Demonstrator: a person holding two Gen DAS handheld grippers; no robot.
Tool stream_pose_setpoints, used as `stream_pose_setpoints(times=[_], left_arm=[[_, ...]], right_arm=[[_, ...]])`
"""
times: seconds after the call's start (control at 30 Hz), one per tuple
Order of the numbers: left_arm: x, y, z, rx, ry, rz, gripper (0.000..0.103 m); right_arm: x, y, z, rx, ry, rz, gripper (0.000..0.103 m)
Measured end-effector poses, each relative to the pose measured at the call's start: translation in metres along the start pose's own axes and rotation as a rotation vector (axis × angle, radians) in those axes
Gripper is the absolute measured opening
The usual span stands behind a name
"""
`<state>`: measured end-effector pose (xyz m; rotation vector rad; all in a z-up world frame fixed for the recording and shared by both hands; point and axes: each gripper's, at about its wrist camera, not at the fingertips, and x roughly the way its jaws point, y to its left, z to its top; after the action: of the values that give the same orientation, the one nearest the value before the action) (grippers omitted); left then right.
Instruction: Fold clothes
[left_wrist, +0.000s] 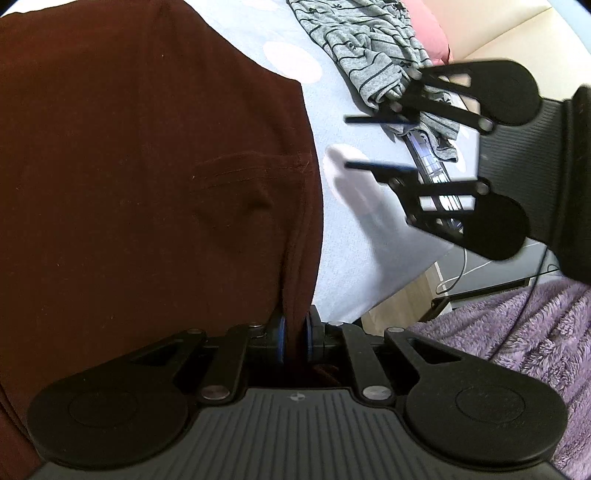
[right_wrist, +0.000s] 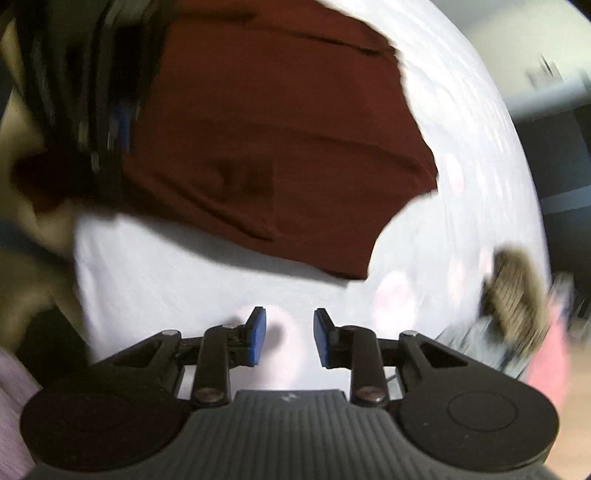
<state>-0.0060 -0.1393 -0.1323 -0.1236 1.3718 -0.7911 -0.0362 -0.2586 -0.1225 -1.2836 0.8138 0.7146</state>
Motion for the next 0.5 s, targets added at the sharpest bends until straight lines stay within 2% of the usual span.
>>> stream_pose_setpoints(times=[0.13, 0.2, 0.23, 0.37, 0.5], left_arm=[[0.001, 0.003, 0.001, -0.007, 0.006, -0.014, 0.008], [0.001, 0.003, 0.001, -0.007, 0.007, -0.019, 0.008], [0.001, 0.003, 0.001, -0.006, 0.007, -0.022, 0.008], [0.0, 0.006, 0.001, -0.009, 0.009, -0.037, 0.008], [0.001, 0.008, 0.001, -0.013, 0.012, -0.05, 0.008]], right_arm=[[0.017, 0.008, -0.004, -0.376, -0.021, -0.053, 0.033], [0.023, 0.007, -0.006, -0.511, -0.046, -0.081, 0.042], [0.025, 0.005, -0.007, -0.567, -0.062, -0.091, 0.043], [0.041, -0.006, -0.002, -0.726, -0.071, -0.088, 0.045], [0.058, -0.009, -0.002, -0.792, -0.084, -0.08, 0.043]])
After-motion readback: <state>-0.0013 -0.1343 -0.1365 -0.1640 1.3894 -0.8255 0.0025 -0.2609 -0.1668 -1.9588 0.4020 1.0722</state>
